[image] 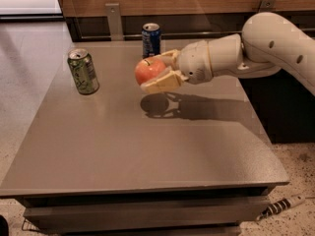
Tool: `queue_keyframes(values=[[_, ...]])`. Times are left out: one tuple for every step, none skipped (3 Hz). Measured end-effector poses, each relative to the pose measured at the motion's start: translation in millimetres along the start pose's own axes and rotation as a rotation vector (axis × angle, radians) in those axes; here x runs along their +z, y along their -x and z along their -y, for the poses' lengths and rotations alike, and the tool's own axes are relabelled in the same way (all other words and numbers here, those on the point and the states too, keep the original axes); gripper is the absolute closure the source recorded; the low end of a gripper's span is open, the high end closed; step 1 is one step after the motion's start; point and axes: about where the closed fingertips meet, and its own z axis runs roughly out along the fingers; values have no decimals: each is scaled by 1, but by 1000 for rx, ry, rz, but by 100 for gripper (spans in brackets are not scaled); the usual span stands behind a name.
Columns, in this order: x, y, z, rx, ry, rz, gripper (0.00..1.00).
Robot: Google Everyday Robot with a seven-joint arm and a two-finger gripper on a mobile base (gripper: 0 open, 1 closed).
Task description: Move apple near green can
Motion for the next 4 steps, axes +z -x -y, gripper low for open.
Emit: queue_keyframes(values=[[40, 27, 37, -12, -22, 0, 100], [78, 25, 52, 11, -32, 22, 100], [113, -1, 54, 54, -51, 27, 100], [126, -24, 56, 77, -82, 19, 99]])
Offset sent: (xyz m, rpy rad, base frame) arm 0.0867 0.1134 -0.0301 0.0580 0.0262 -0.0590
